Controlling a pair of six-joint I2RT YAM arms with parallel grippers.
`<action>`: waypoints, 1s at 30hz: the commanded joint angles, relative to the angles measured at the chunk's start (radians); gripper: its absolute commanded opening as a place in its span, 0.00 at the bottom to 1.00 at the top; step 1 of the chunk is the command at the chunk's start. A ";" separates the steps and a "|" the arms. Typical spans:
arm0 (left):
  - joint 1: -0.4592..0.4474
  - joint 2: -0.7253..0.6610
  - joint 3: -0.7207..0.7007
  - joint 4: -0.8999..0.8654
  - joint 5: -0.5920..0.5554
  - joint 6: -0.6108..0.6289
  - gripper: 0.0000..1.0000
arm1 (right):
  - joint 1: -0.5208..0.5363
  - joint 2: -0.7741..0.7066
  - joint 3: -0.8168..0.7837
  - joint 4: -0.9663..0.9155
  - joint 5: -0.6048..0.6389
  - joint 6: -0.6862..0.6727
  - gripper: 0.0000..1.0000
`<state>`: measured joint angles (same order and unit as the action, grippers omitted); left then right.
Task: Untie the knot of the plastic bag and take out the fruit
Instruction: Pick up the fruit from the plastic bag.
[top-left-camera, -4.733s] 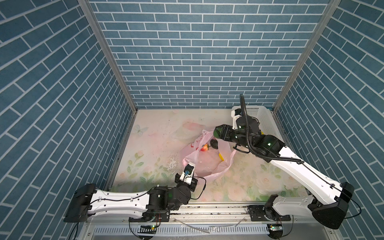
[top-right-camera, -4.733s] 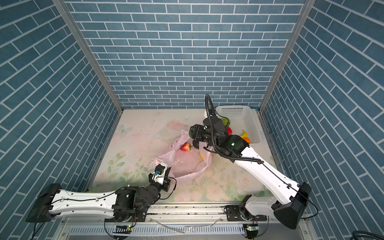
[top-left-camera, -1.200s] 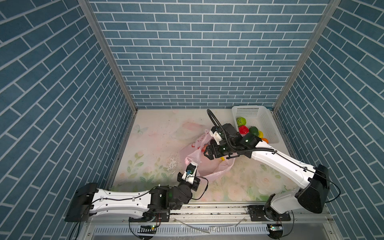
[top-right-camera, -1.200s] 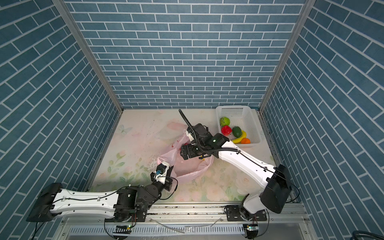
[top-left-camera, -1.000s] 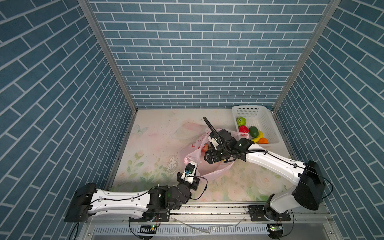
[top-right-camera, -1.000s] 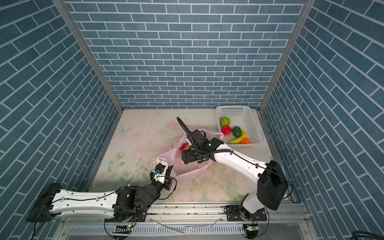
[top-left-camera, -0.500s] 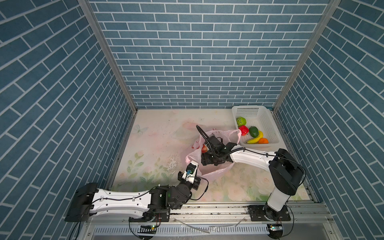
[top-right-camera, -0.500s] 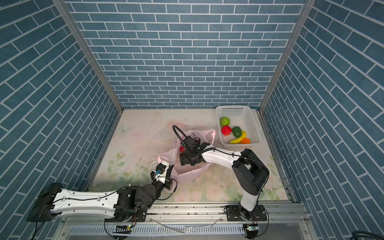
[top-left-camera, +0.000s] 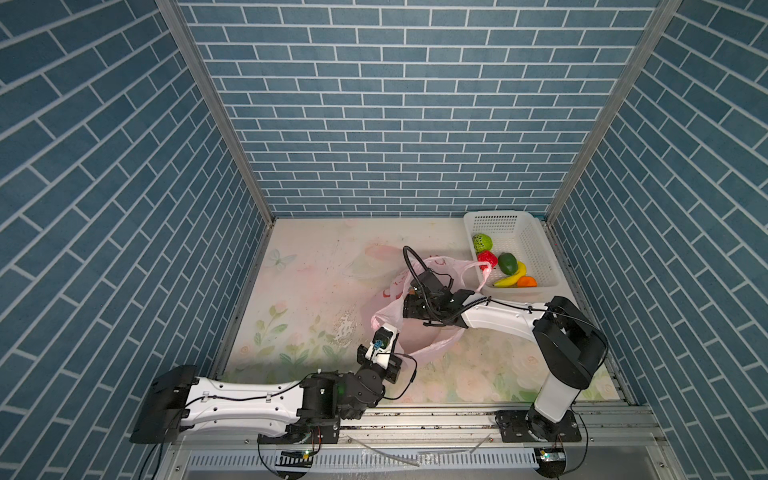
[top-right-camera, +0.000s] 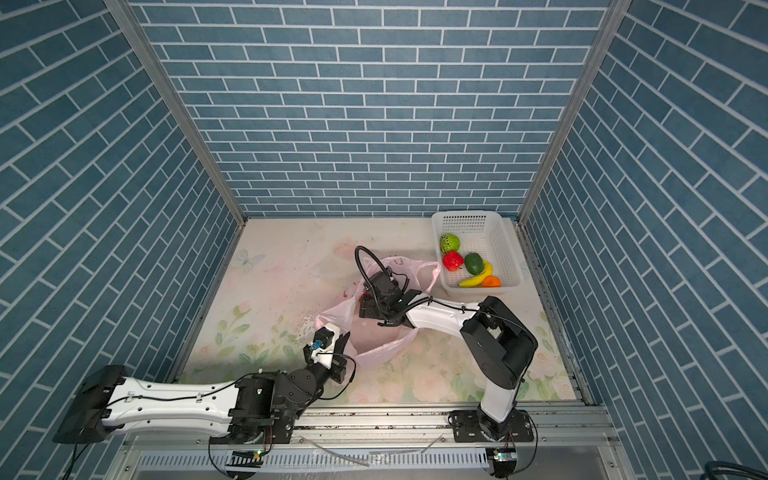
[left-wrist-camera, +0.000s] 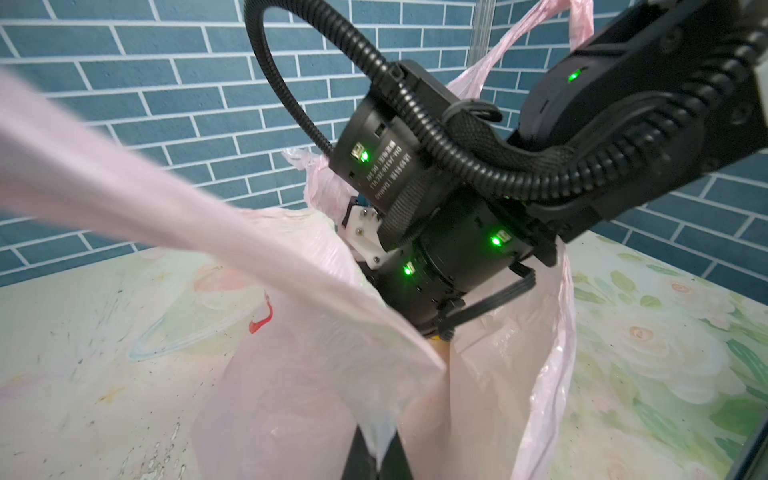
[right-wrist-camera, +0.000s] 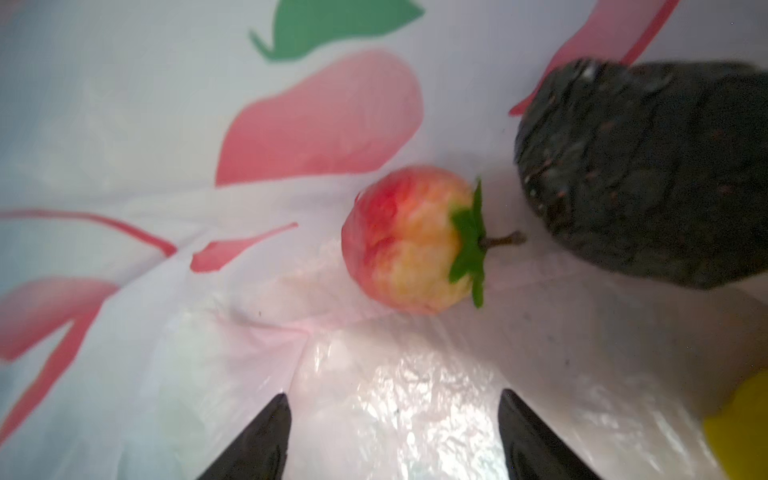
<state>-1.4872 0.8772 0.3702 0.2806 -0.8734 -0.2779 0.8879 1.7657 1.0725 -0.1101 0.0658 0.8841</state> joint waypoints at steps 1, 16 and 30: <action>-0.001 0.023 -0.011 -0.018 0.029 -0.050 0.03 | -0.027 0.042 0.043 0.061 0.058 0.105 0.78; -0.002 0.031 -0.027 0.009 0.036 -0.058 0.03 | -0.065 0.109 0.017 0.275 -0.001 0.275 0.76; -0.001 0.032 -0.025 0.005 0.051 -0.059 0.03 | -0.069 0.216 0.034 0.339 0.060 0.348 0.72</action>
<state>-1.4872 0.9115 0.3584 0.2832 -0.8288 -0.3294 0.8246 1.9450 1.0786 0.2211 0.0902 1.1755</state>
